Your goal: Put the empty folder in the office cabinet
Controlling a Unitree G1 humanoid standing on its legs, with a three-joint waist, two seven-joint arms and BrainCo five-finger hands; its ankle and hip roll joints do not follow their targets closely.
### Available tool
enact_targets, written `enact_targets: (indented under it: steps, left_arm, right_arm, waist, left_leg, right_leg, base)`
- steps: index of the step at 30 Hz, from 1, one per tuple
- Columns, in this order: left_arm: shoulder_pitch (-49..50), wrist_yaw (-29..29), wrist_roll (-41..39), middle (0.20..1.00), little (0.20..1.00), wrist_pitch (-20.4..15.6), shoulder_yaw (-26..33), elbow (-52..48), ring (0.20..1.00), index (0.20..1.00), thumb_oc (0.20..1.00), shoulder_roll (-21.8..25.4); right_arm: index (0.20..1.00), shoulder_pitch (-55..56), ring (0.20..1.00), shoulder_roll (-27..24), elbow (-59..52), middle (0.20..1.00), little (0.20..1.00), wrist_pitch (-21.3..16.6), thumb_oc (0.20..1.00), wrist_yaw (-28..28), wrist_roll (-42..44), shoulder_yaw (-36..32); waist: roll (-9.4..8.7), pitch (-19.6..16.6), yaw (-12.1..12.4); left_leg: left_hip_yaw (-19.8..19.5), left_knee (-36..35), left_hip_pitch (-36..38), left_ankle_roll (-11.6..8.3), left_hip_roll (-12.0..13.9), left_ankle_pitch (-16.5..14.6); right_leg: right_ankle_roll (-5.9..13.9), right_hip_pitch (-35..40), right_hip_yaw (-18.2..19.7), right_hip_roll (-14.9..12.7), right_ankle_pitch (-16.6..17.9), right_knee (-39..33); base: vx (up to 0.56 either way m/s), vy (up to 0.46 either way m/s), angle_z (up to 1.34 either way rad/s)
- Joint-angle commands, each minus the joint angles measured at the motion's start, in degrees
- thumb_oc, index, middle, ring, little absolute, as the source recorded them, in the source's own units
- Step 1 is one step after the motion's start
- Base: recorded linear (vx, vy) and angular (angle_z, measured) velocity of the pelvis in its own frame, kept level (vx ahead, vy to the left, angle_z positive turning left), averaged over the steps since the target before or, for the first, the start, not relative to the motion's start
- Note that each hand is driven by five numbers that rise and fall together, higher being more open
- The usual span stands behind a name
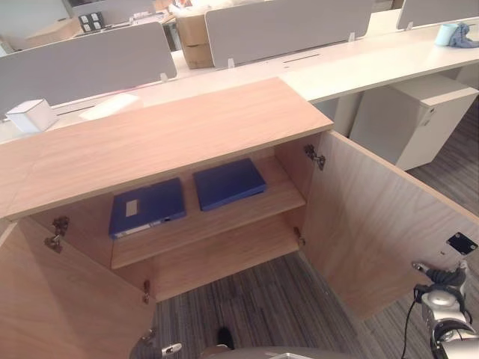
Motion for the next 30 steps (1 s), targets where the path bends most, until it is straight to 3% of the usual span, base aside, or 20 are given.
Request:
enact_targets:
  steps: [1, 8, 9, 16, 30]
  left_arm:
    - [-4.47, 0.05, 0.19, 1.0, 1.0, -0.87, -1.24, 0.33, 1.0, 1.0, 1.0, 1.92]
    - [-4.3, 0.02, 0.76, 1.0, 1.0, -0.84, -1.33, 0.44, 1.0, 1.0, 1.0, 1.89]
    - [-4.58, -0.15, 1.18, 1.0, 1.0, -0.93, -0.94, 0.53, 1.0, 1.0, 1.0, 2.03]
    - [-4.32, -1.33, 2.68, 1.0, 1.0, -0.53, 2.05, 0.58, 1.0, 1.0, 1.0, 3.11]
    - [-4.15, -0.19, 5.31, 1.0, 1.0, -0.54, 5.08, 3.27, 1.0, 1.0, 1.0, 1.24]
  right_arm:
    - [1.0, -2.35, 1.0, -3.89, 1.59, 1.0, 1.0, -1.36, 1.0, -0.74, 3.06, 0.27]
    - [1.0, -3.61, 1.0, -3.4, 0.67, 1.0, 1.0, -1.49, 1.0, 1.52, 3.53, 2.21]
    - [1.0, -3.16, 1.0, -3.0, -3.91, 1.0, 1.0, -2.13, 1.0, 5.4, 2.96, 5.75]
    - [1.0, 0.44, 1.0, -2.74, -21.39, 1.0, 1.0, -4.34, 1.0, 16.96, 2.12, 15.37]
    - [1.0, 5.38, 1.0, 1.36, -42.85, 1.0, 1.0, -5.13, 1.0, 27.46, 2.54, 29.25]
  waist:
    - [0.76, -0.15, 1.3]
    - [1.84, -0.47, 2.07]
    - [1.8, -0.25, 1.98]
    - [1.55, -0.12, 1.52]
    - [-0.05, 0.16, 1.85]
  left_leg:
    - [1.32, 0.34, -1.41, -4.71, 4.05, 1.02]
    - [0.9, 0.14, -1.05, -4.79, 4.13, 1.34]
    - [0.79, 0.2, -0.86, -4.96, 3.96, 1.24]
    - [0.65, 0.26, -0.88, -5.15, 4.4, 1.52]
    - [-0.15, 0.66, -1.47, -5.09, 5.19, 1.89]
  right_leg:
    - [-0.19, -0.59, 1.19, 0.41, -1.55, -0.07]
    - [-0.33, -0.26, 0.64, 0.64, -1.63, -0.07]
    - [-0.35, -0.16, 0.6, 0.49, -1.78, -0.07]
    - [-0.71, -0.17, 0.42, 0.61, -1.85, -0.07]
    - [-1.38, 0.27, -0.08, 1.01, -1.97, -0.07]
  base:
    - [0.01, -0.011, 0.08]
    - [0.0, -0.002, 0.01]
    - [0.0, 0.0, 0.0]
    - [-0.02, -0.013, -0.04]
    - [-0.01, -0.009, -0.04]
